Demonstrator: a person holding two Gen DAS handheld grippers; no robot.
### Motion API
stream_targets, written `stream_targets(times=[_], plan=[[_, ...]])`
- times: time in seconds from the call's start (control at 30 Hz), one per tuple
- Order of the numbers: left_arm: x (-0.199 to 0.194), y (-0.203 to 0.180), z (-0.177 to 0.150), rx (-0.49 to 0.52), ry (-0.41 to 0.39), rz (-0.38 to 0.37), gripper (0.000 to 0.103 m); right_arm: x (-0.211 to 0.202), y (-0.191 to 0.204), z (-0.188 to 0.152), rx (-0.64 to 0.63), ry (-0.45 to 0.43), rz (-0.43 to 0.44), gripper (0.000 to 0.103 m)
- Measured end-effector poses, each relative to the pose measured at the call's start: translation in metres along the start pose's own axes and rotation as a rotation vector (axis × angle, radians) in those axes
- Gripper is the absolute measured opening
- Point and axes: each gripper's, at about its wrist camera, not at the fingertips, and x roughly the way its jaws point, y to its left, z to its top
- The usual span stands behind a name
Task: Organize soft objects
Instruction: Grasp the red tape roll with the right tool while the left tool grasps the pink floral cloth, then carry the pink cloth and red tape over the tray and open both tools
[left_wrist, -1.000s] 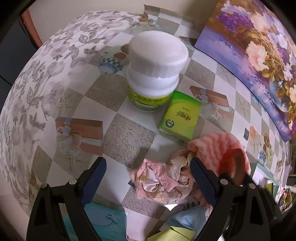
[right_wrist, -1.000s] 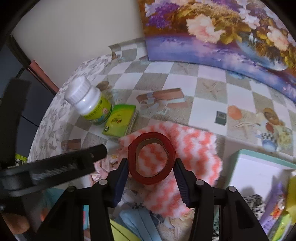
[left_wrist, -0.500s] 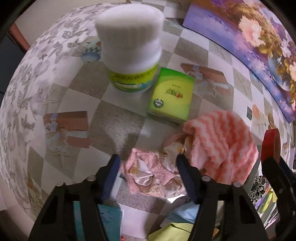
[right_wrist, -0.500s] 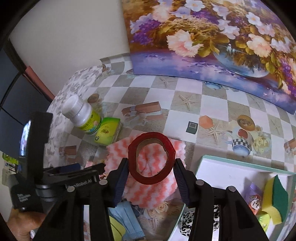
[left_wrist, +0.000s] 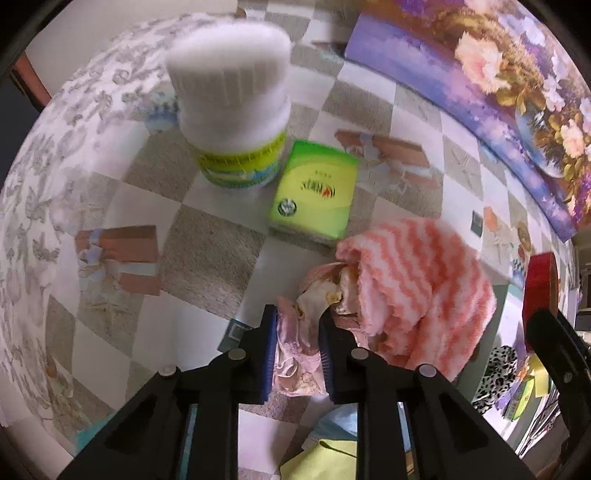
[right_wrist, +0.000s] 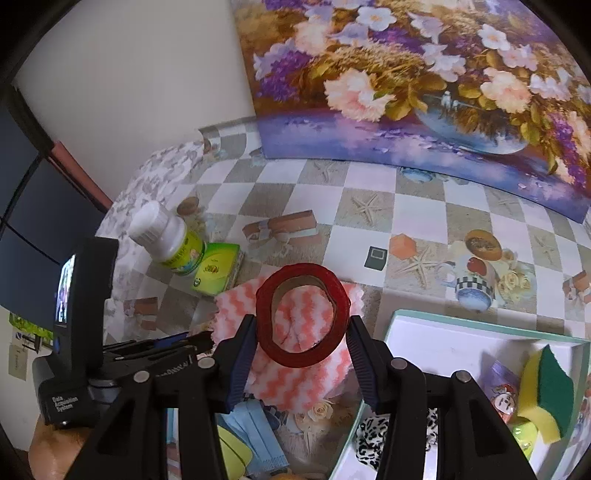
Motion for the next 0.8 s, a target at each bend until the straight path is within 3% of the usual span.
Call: stream_targets(times=[0.3, 0.47, 0.63, 0.8], plan=[[-0.049, 0.006, -0.020, 0.008, -0.107, 0.016, 0.022, -0.044, -0.031, -0.015, 0.134, -0.058, 0.019, 0.052], [-0.075, 0.019, -0.025, 0.020, -0.161, 0.009, 0.022, -0.060, -0.058, -0.035, 0.193, -0.052, -0.042, 0.052], [-0.100, 0.000, -0.035, 0.064, -0.218, -0.040, 0.022, -0.076, -0.091, -0.055, 0.265, -0.050, -0.112, 0.052], [-0.108, -0.048, -0.046, 0.161, -0.223, -0.126, 0.022, -0.088, -0.127, -0.076, 0.327, -0.047, -0.216, 0.052]])
